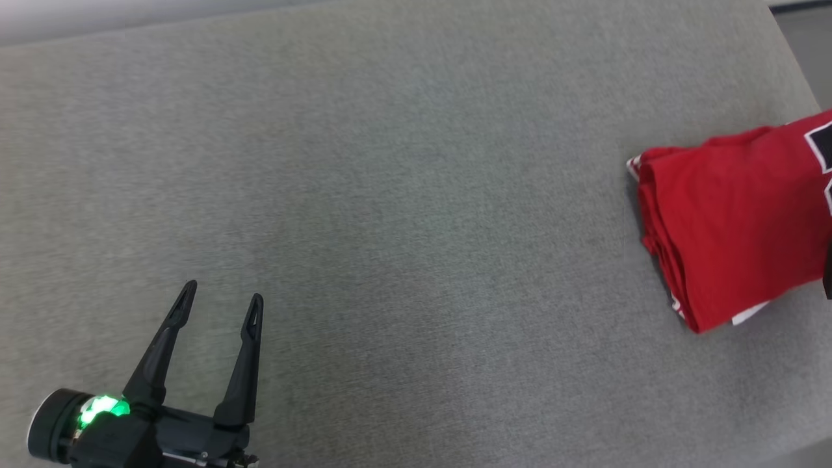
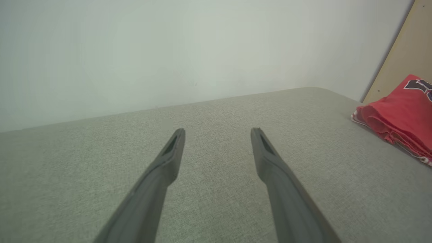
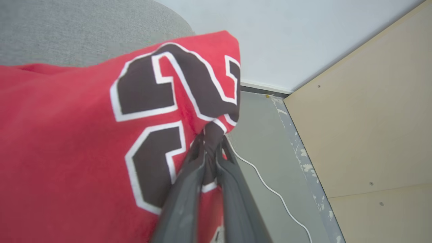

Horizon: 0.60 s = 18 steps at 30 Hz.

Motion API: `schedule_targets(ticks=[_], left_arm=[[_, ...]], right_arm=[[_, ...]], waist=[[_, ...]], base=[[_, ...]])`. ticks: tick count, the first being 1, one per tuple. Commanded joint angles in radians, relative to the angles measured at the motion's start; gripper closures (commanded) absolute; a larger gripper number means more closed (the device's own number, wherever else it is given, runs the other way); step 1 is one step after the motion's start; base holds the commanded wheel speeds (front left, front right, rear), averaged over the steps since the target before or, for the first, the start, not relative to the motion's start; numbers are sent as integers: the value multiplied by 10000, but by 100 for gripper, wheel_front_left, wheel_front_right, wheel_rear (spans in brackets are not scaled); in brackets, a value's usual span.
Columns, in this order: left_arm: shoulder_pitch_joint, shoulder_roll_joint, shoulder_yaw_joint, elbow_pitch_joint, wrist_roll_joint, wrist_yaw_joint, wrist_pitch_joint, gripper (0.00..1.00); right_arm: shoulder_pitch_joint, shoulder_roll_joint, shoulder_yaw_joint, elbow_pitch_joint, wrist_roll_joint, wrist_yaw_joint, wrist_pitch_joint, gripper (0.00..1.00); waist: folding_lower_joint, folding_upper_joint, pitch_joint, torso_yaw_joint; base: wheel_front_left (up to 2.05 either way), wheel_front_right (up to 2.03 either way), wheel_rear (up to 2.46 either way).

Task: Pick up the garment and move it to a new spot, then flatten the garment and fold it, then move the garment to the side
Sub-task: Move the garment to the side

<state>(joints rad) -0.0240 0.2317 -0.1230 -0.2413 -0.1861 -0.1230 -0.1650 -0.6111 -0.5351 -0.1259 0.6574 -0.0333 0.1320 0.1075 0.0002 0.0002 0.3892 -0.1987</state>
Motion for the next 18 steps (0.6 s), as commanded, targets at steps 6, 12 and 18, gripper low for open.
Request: schedule_targets(ticks=[6, 12, 18], left_arm=[[-165, 76, -160, 79, -124, 3, 71, 0], [-145, -104, -282, 389, -257, 77, -206, 0], [142, -401, -380, 1128, -398, 133, -659, 0]], right_arm=[[-273, 26, 165, 238, -357, -27, -647, 57], [-24, 16, 5, 170, -838, -27, -1138, 0], [682, 444, 220, -758, -481, -27, -1976, 0]], waist=[[-2, -2, 320, -289], [-2, -2, -93, 52], [-2, -2, -1343, 687]], base=[[0, 0, 0], [0, 0, 0], [0, 0, 0]])
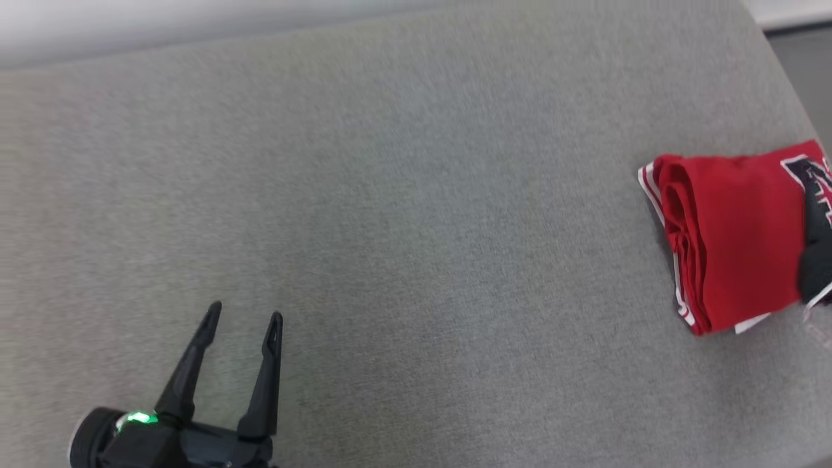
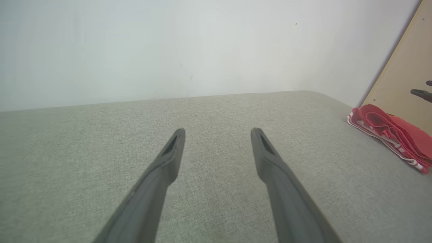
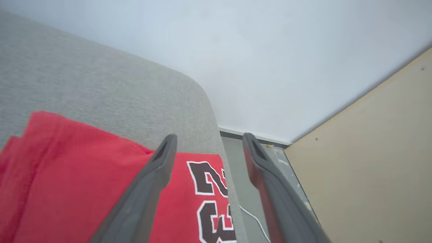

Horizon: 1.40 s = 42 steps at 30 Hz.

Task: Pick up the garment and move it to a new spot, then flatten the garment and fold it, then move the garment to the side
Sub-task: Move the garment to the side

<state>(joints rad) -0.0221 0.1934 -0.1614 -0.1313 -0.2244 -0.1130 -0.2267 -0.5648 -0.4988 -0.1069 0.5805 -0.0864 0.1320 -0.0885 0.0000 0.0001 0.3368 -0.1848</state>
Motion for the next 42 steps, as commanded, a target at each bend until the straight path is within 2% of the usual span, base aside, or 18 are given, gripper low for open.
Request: schedule_targets(ticks=[1, 9, 13, 16, 18, 21, 25, 29, 42], left_arm=[[231, -73, 8, 175, -41, 71, -109, 0], [1442, -412, 356, 1489, -11, 567, -360, 0], [1717, -645, 795, 1686, -78, 719, -391, 0], [1787, -843, 1236, 1726, 20, 778, -382, 0], [1798, -921, 1334, 1746, 37, 754, -383, 0], [1814, -1064, 1598, 1833, 176, 692, -377, 0], [1870, -1196, 1891, 2032, 213, 494, -378, 0], [2083, -1237, 2091, 2361, 353, 337, -379, 0], [2581, -1353, 2411, 2595, 500, 9, -380, 0]], right_arm=[[446, 214, 48, -260, 231, -27, -168, 0], [3008, 860, 201, -2769, 1339, -27, -472, 0], [4208, 1342, 124, -3795, 1792, -27, -117, 0], [4864, 1945, -25, -4457, 1966, -27, 161, 0], [5072, 2158, -44, -4656, 2046, -27, 223, 0], [5480, 2840, -196, -5106, 2165, -27, 336, 0], [6047, 3583, -286, -5234, 2285, -27, 328, 0], [6639, 4013, -98, -5015, 2165, -25, 402, 0], [7144, 4423, 86, -4807, 1929, -25, 389, 0]], waist=[[0, -1, -1084, 671], [0, -1, -3404, 1533], [0, -1, -3957, 1800], [0, -1, -4274, 1970], [0, -1, -4357, 2015], [0, -1, -4569, 2062], [0, -1, -4755, 2041], [0, -1, -4950, 1955], [0, -1, -5220, 1781]], base=[[0, 0, 0], [0, 0, 0], [0, 0, 0], [0, 0, 0], [0, 0, 0], [0, 0, 0], [0, 0, 0], [0, 0, 0], [0, 0, 0]])
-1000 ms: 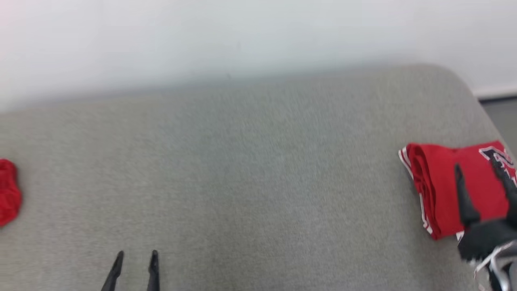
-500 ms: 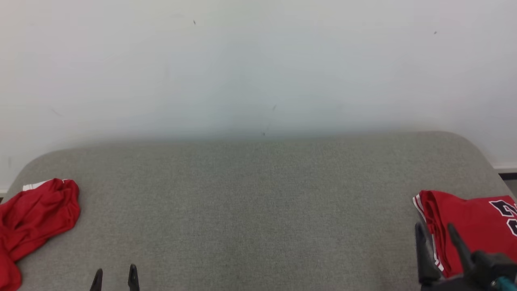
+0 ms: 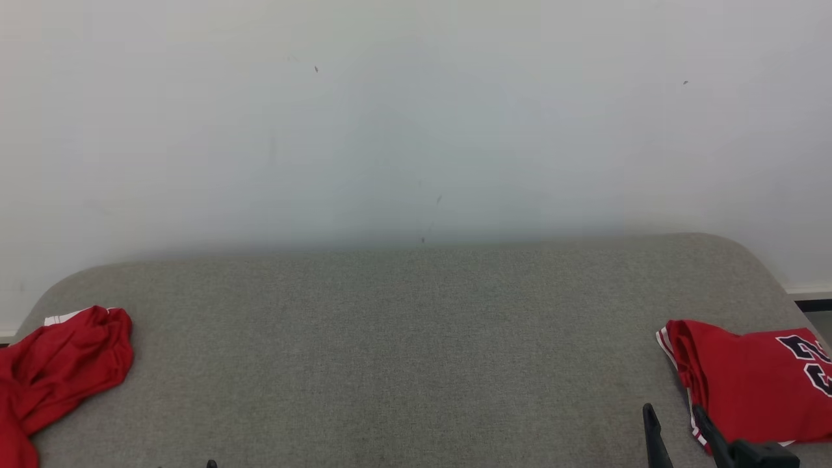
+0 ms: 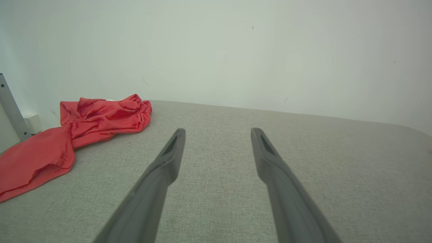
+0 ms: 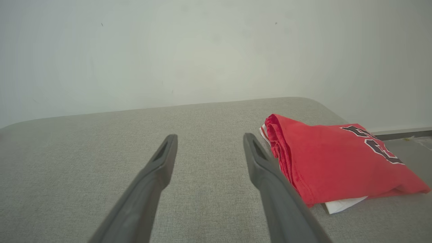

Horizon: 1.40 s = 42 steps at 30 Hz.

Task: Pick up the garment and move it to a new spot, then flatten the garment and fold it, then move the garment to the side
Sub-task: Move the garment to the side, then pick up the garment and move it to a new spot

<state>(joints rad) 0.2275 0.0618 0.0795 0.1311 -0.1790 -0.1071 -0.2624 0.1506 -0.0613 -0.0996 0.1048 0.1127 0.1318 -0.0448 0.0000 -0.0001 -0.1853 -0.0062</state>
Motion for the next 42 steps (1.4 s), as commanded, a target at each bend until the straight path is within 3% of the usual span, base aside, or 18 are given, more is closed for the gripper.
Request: schedule_targets(ticks=[1, 10, 16, 21, 31, 42], left_arm=[[81, -44, -7, -30, 56, -47, -23, 0], [97, -72, 5, -99, 181, -136, -23, 0], [120, -34, 27, -144, 311, -138, -24, 0], [127, 93, 48, -144, 429, -153, -24, 0], [284, 690, 343, -243, 418, -98, -24, 0], [567, 421, 1012, -1074, 213, 264, -24, 0]], right_arm=[[-10, 55, 27, -53, -75, -23, -40, 0], [75, 94, 80, 29, -203, -23, -21, 0], [158, 113, 83, 73, -103, -23, -63, 0], [270, 117, 157, 143, 40, -23, -94, 0], [161, 120, 884, 589, 827, -23, -618, 0], [-1136, 114, 1929, 1281, 740, -23, -753, 0]], waist=[[0, 1, -1, -12], [0, 1, -13, 6], [0, 1, -20, 390], [0, 1, -38, 1030], [0, 1, 1, 3476], [0, 1, 683, 4411]], base=[[0, 0, 0], [0, 0, 0], [0, 0, 0], [0, 0, 0], [0, 0, 0], [0, 0, 0]])
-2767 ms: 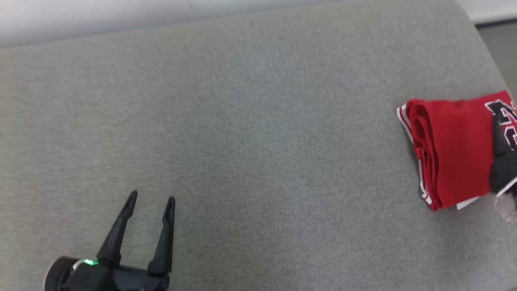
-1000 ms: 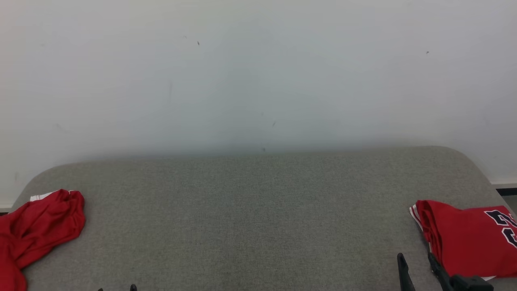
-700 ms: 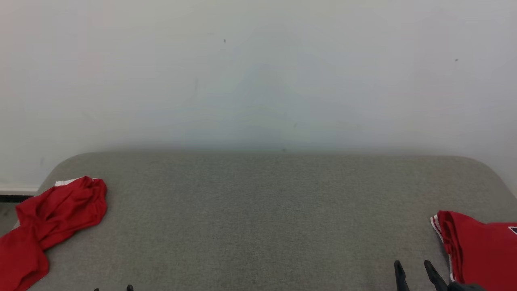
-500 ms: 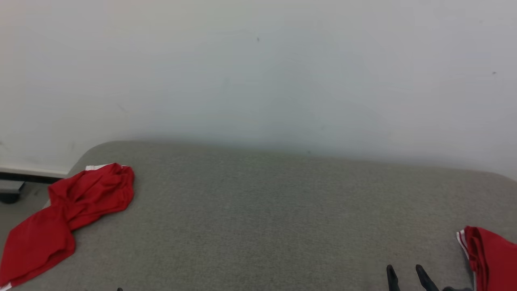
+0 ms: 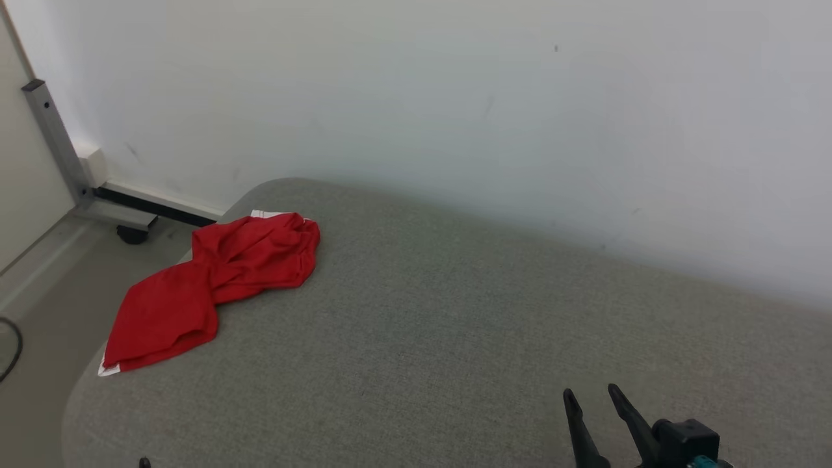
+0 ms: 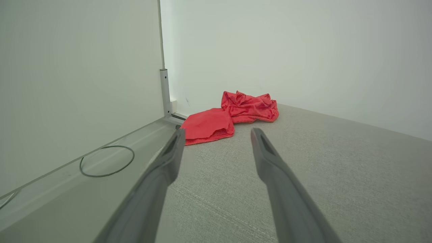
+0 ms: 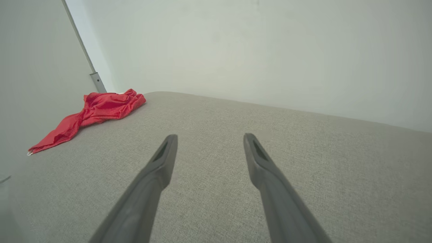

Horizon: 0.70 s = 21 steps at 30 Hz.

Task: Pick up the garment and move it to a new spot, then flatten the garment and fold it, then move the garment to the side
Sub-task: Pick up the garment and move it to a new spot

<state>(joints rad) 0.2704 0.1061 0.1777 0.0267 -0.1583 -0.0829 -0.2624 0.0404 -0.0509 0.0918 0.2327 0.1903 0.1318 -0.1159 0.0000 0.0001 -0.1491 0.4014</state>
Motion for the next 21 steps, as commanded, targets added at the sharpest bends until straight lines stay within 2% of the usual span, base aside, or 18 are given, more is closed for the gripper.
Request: schedule_targets(ticks=[1, 12, 15, 20, 21], left_arm=[[165, -52, 61, -80, -8, 35, -24, 0], [240, -303, 198, -245, -34, 41, -24, 0], [-233, -321, 128, 7, -281, -41, 34, 0], [-2303, 154, -359, 787, -464, -188, 1335, 0], [-2303, 154, -359, 787, -464, -188, 1335, 0]], right_arm=[[-126, 10, 77, 71, -45, -23, -66, 0], [-431, 7, 322, 531, -78, -23, -221, 0], [-381, 8, 303, 543, -132, -23, -158, 0], [-239, -32, 173, 306, -491, -24, 120, 0], [-239, -32, 173, 306, -491, -24, 120, 0]], waist=[[0, -1, 348, 364], [0, -1, 444, 448], [0, -1, 472, 445], [0, -1, 618, 501], [0, -1, 618, 501]], base=[[0, 0, 0], [0, 0, 0], [0, 0, 0], [0, 0, 0], [0, 0, 0]])
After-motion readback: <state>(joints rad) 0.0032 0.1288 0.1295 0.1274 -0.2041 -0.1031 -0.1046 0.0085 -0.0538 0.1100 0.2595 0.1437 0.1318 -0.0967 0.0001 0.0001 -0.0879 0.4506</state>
